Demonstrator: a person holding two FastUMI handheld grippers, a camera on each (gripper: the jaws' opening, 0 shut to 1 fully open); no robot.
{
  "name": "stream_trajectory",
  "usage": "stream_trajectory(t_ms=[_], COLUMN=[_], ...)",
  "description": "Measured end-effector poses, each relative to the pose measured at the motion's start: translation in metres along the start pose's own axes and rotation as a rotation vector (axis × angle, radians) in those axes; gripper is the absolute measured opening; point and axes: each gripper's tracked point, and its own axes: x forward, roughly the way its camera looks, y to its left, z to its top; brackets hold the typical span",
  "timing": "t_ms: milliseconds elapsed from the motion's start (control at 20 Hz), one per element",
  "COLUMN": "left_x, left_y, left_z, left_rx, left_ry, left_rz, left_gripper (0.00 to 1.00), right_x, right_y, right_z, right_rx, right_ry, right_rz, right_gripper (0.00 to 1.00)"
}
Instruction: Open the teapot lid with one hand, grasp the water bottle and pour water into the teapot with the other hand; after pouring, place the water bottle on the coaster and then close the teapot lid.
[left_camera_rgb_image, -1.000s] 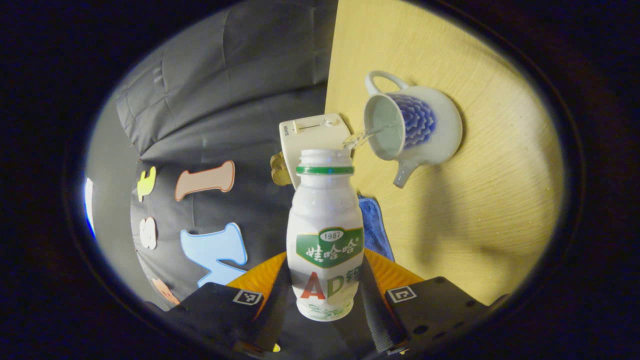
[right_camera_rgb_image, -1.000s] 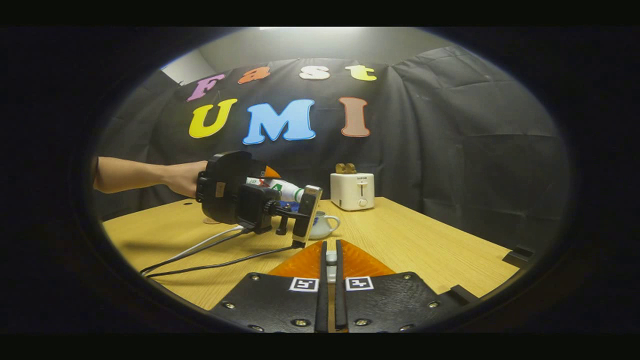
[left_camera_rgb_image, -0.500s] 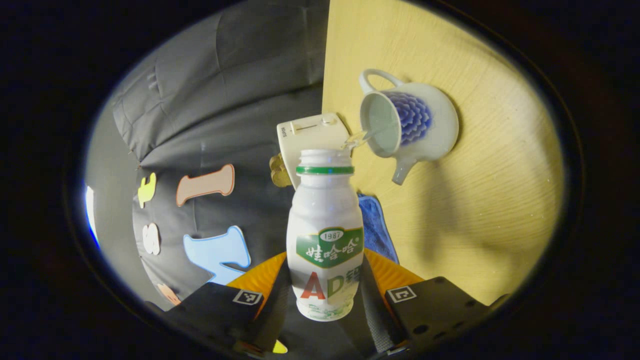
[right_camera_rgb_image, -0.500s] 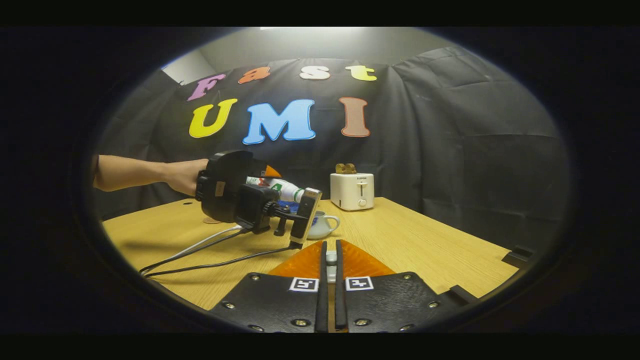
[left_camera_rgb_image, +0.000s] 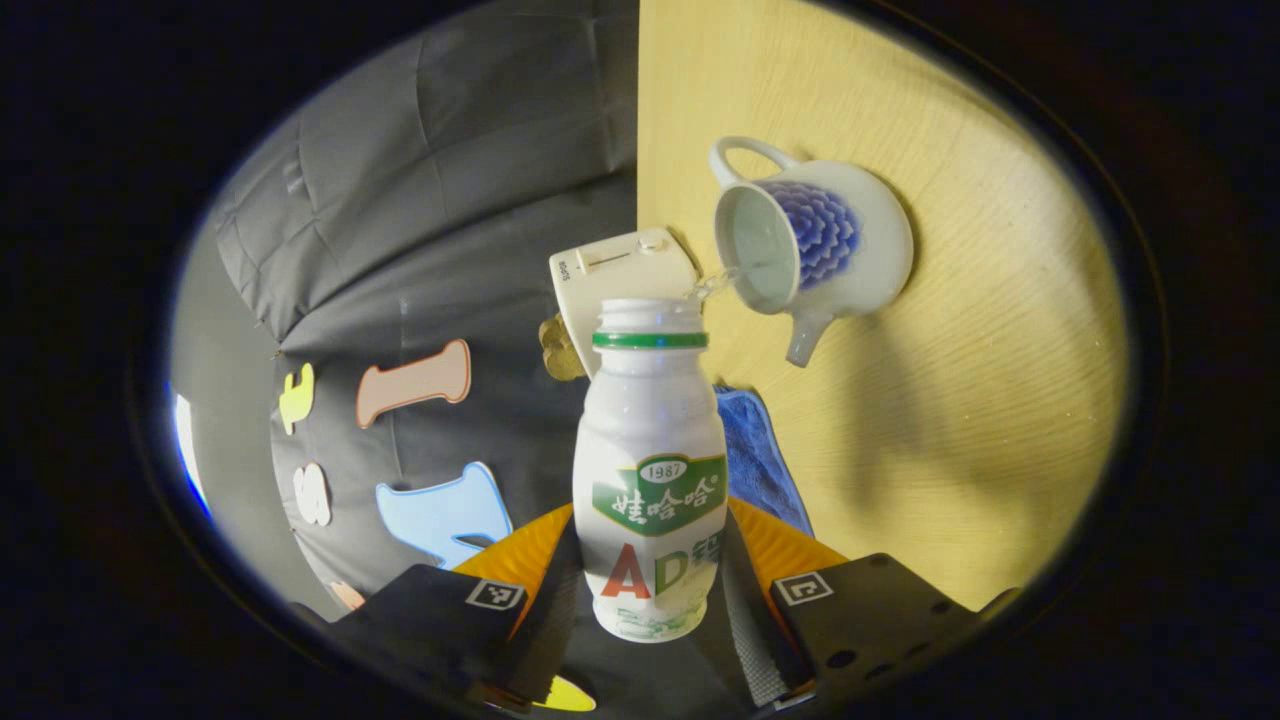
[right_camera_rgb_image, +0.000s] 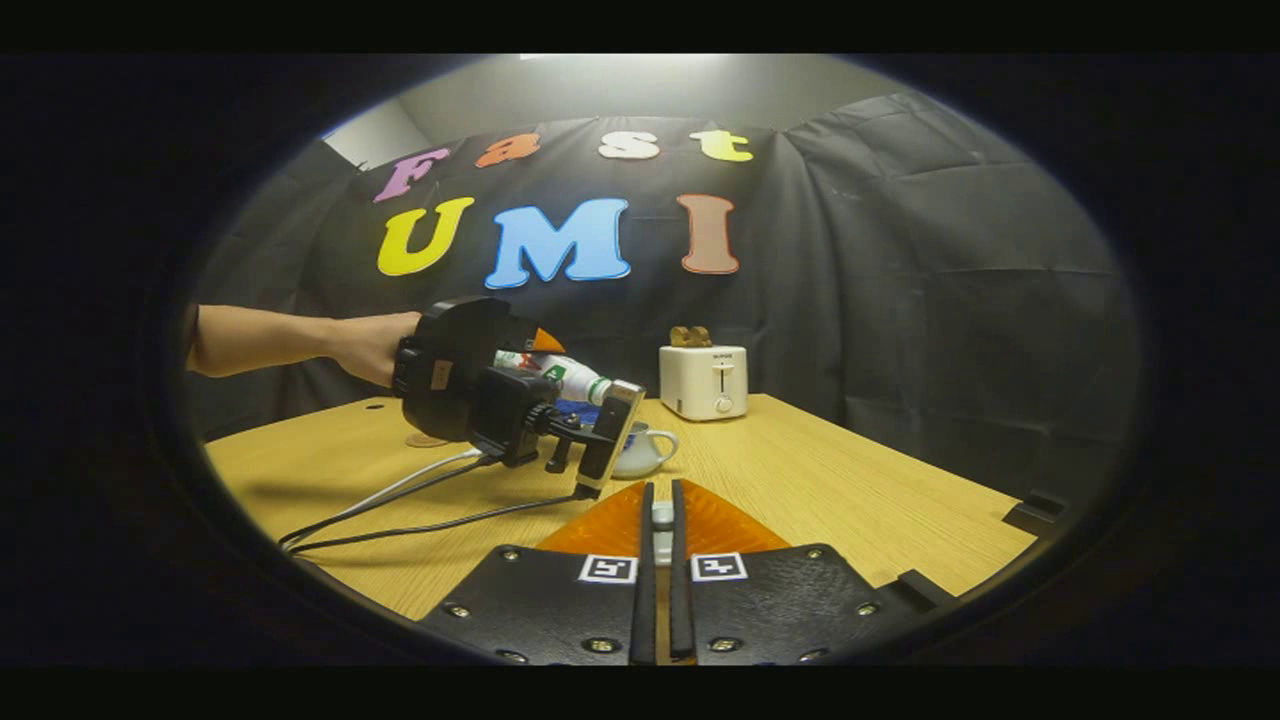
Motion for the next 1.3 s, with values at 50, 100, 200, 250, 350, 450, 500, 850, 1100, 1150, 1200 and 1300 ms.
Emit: stream_trajectory(t_ms=[50, 100, 200, 250, 350, 450, 500, 850, 1100, 1150, 1200, 1300], left_x=[0.0, 0.0, 0.0, 0.0, -0.001, -0.001, -0.001, -0.002, -0.002, -0.003, -0.004, -0.004], left_y=[0.001, 0.002, 0.002, 0.003, 0.005, 0.006, 0.006, 0.008, 0.01, 0.01, 0.01, 0.011], left_z=[0.0, 0.0, 0.001, 0.001, 0.002, 0.003, 0.003, 0.008, 0.011, 0.012, 0.012, 0.012], left_rx=[0.008, 0.016, 0.029, 0.039, 0.06, 0.071, 0.077, 0.113, 0.137, 0.143, 0.15, 0.165], left_ry=[-0.002, -0.001, -0.001, -0.001, -0.001, -0.003, -0.003, -0.012, -0.019, -0.019, -0.02, -0.021], left_rz=[0.002, 0.003, 0.003, 0.005, 0.011, 0.012, 0.011, 0.004, 0.011, 0.012, 0.014, 0.015], left_gripper=[0.76, 0.76, 0.7, 0.7, 0.76, 0.82, 0.82, 0.76, 0.76, 0.76, 0.76, 0.76], right_x=[-0.001, -0.001, -0.002, -0.002, -0.001, -0.001, -0.001, -0.002, -0.002, -0.002, -0.001, -0.001], right_y=[0.0, -0.001, -0.001, -0.001, -0.001, -0.001, -0.001, -0.002, -0.002, -0.003, -0.003, -0.003], right_z=[0.0, 0.0, 0.0, 0.0, -0.001, 0.0, 0.0, -0.001, 0.0, -0.001, -0.001, -0.001], right_rx=[0.0, 0.0, 0.002, 0.002, 0.0, 0.002, 0.003, 0.001, 0.001, -0.001, -0.002, -0.005], right_ry=[-0.001, -0.001, 0.0, 0.0, 0.0, -0.002, -0.001, 0.0, 0.001, 0.002, 0.003, 0.003], right_rz=[-0.001, -0.002, -0.002, -0.001, 0.0, 0.001, 0.0, 0.001, 0.003, 0.002, 0.002, 0.002], right_gripper=[0.05, 0.05, 0.05, 0.05, 0.05, 0.05, 0.05, 0.0, 0.05, 0.05, 0.05, 0.0])
